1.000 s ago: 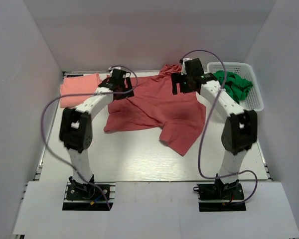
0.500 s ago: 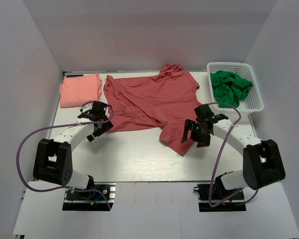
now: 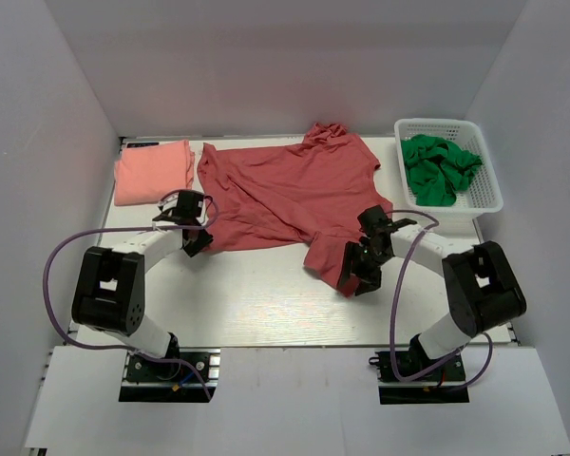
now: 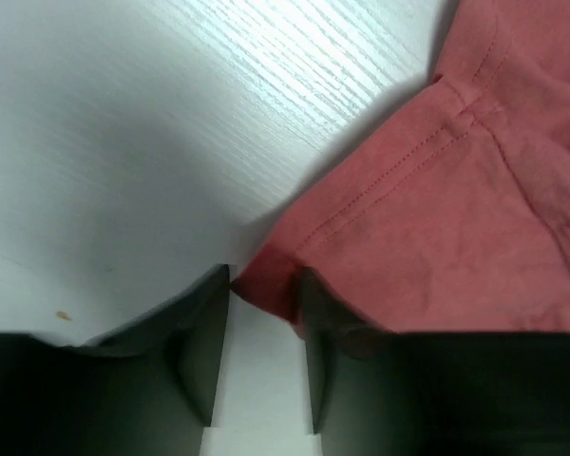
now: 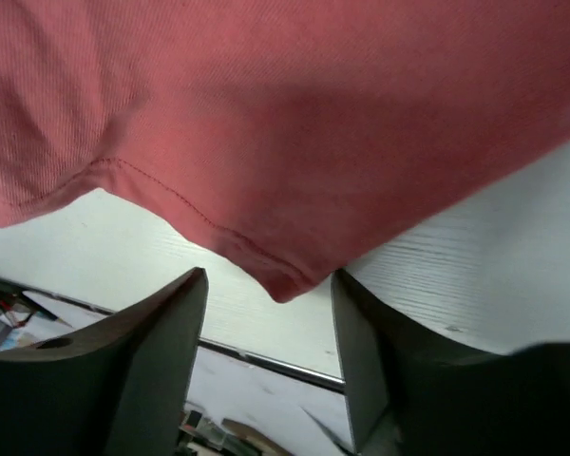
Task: Fold and stack the t-shirts
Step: Flatten out the tshirt
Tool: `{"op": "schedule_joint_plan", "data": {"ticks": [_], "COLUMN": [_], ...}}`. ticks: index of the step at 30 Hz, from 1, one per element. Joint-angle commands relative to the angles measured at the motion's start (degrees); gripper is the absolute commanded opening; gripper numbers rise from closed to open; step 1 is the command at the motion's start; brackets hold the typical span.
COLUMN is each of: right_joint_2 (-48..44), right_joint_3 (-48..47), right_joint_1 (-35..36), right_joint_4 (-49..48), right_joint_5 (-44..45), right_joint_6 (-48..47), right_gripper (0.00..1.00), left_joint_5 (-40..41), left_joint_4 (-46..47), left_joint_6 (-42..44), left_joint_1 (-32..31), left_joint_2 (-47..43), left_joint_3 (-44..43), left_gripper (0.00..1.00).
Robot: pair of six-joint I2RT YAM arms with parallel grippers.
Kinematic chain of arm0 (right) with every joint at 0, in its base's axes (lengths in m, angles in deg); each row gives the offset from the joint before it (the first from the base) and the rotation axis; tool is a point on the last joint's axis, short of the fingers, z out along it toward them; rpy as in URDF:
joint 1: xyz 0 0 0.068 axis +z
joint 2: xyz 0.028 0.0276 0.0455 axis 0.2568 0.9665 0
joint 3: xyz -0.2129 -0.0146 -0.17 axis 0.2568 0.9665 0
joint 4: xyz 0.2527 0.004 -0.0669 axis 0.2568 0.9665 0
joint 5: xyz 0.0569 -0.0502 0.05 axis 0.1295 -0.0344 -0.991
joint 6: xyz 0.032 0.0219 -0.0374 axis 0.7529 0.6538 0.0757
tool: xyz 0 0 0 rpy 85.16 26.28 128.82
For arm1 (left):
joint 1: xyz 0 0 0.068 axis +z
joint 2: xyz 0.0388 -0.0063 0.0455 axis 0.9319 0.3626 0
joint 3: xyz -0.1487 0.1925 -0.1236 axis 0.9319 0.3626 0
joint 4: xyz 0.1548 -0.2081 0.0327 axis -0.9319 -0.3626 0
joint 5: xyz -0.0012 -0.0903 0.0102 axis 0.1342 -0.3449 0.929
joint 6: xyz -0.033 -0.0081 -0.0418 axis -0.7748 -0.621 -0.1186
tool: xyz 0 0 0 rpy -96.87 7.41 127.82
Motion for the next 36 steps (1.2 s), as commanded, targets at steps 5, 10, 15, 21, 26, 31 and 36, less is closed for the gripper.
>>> {"op": "schedule_joint_plan", "data": {"ticks": [5,10,15,21,26,31,36], "right_joint_2": [3.93,-0.11,-4.59,-2.32,2.34,4.89,7.18], "right_joint_3": [0.53,1.15,2.29,3.53,0.19,-1.13,-1.4], "right_joint_1": [-0.05,-0.5,-2.08,-3.66,-4.54,-5.33,-6.21], "right_joint_4": [-1.0,4.97,13.58,14.21,15.09,15.53,15.27], "right_joint_5": [-3.25,5.79,10.64,11.87,11.6,11.34,10.37], "right_joint_6": [0.68,1.82,1.56,-0.55,-2.4,-2.4,-1.96], "right_gripper": [0.26,0.0,0.0,0.0,0.0,0.0,0.0], "left_joint_5": [-4.28,-4.29,-8.42,-0.08,5.81,5.12,2.66], "left_joint_4": [-1.94,-7.98,-15.64,-20.49,-14.26,-5.99,-0.1], "left_joint_6": [0.42,-0.81,-1.94,-0.99,2.52,5.34,6.84], "left_joint_1": [-0.81,-0.82,-0.82,0.05,0.59,2.43,3.49], "left_joint_2": [-3.16,-7.64,-14.31,-16.53,-9.86,0.76,4.04], "left_joint_3": [5.46,9.16,8.64,0.39,-8.23,-9.03,-9.03], "left_gripper": [0.29,0.06,0.29,0.96,0.99,0.91,0.79]}}
